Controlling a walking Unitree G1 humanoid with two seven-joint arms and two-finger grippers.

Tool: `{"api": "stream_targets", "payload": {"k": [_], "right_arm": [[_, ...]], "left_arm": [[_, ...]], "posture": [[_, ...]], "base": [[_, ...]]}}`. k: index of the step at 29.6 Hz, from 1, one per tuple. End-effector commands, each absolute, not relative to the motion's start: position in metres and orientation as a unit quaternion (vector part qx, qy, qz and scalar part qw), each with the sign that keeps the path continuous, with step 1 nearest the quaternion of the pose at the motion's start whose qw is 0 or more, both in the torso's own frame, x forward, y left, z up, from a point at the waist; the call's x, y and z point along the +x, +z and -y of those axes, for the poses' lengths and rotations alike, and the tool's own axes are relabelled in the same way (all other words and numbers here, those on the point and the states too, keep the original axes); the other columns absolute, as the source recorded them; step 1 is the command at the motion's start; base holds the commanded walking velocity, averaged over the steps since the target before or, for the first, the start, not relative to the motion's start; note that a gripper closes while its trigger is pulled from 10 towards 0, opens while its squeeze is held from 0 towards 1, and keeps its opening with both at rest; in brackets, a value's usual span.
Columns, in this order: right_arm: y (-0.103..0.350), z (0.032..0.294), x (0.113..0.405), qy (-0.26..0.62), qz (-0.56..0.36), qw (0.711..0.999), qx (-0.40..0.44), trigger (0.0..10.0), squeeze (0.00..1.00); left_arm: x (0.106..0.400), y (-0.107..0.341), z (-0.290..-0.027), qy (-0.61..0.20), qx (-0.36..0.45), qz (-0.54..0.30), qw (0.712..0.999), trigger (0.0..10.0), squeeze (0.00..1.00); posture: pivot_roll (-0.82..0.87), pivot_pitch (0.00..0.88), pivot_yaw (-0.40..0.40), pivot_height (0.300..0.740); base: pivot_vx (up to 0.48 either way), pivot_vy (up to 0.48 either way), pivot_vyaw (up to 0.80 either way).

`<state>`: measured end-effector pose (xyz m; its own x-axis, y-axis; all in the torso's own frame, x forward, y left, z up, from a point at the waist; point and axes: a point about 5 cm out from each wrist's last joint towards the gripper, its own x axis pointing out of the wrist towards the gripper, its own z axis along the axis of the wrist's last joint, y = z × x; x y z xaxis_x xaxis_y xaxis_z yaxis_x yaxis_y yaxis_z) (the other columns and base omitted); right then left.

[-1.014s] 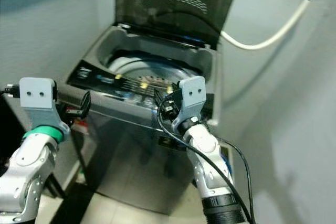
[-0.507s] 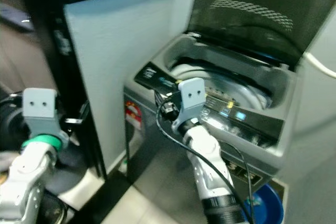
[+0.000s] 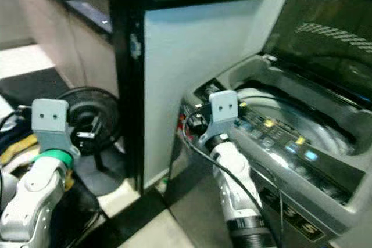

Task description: Clothes washing

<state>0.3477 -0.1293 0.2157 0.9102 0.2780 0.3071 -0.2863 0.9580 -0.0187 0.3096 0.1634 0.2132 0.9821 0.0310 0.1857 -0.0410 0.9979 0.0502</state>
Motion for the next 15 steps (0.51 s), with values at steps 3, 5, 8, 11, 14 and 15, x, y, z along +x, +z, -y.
{"api": "stream_targets", "payload": {"k": [3, 5, 8, 11, 14, 15], "right_arm": [[0.196, 0.138, 0.344, 0.113, 0.139, 0.983, 0.035, 10.0, 0.0], [0.19, 0.139, 0.342, 0.109, 0.135, 0.984, 0.036, 10.0, 0.0], [0.185, 0.14, 0.34, 0.105, 0.131, 0.985, 0.037, 10.0, 0.0], [0.169, 0.143, 0.335, 0.094, 0.118, 0.988, 0.041, 10.0, 0.0], [0.167, 0.144, 0.334, 0.093, 0.116, 0.988, 0.045, 10.0, 0.0], [0.167, 0.144, 0.334, 0.093, 0.116, 0.988, 0.045, 10.0, 0.0]], "left_arm": [[0.312, 0.194, -0.168, 0.004, 0.046, 0.061, 0.997, 10.0, 0.0], [0.313, 0.189, -0.17, -0.002, 0.055, 0.052, 0.997, 10.0, 0.0], [0.313, 0.185, -0.171, -0.008, 0.061, 0.046, 0.997, 10.0, 0.0], [0.313, 0.18, -0.172, -0.018, 0.077, 0.047, 0.996, 10.0, 0.0], [0.312, 0.179, -0.173, -0.019, 0.078, 0.049, 0.996, 10.0, 0.0], [0.312, 0.179, -0.173, -0.019, 0.078, 0.049, 0.996, 10.0, 0.0]], "posture": [[0.03, 0.023, 0.043, 0.74], [0.04, 0.024, 0.058, 0.74], [0.04, 0.025, 0.063, 0.74], [0.06, 0.031, 0.102, 0.74], [0.07, 0.031, 0.104, 0.74], [0.07, 0.031, 0.104, 0.74]], "base": [[0.0, 0.0, 0.8], [0.0, 0.0, 0.8], [0.0, 0.0, 0.8], [0.0, 0.0, 0.8], [0.0, 0.0, 0.8], [0.0, 0.0, 0.8]]}}
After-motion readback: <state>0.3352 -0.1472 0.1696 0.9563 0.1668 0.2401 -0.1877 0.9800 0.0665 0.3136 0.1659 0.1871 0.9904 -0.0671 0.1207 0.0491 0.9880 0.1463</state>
